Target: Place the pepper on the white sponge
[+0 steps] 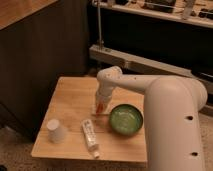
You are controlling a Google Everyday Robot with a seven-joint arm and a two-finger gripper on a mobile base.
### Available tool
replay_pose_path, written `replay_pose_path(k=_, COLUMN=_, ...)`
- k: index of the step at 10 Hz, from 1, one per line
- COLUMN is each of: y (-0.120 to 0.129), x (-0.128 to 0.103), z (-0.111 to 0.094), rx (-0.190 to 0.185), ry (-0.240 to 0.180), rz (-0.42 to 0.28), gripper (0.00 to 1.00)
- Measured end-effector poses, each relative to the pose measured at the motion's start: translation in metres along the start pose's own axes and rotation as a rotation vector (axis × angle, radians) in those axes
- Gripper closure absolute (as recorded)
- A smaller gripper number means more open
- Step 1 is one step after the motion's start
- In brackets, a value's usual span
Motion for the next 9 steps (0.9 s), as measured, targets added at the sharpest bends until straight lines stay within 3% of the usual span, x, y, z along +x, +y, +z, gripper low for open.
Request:
replay_pose_path(k=2, y=-0.0002, x=-0.0027, z=-0.0007, rx=0.003, ry=0.002, rz=0.003, gripper=0.39)
replay_pose_path(k=3, y=-0.0030, x=-0.0030, z=0.0001, rx=0.003, ry=0.002, rz=-0.001, gripper=0.35)
replay_pose_path(k=9, y=-0.0048, x=-0.0061, z=-0.0017, rx=0.001, ry=0.009, rz=-0.005, gripper=0.35)
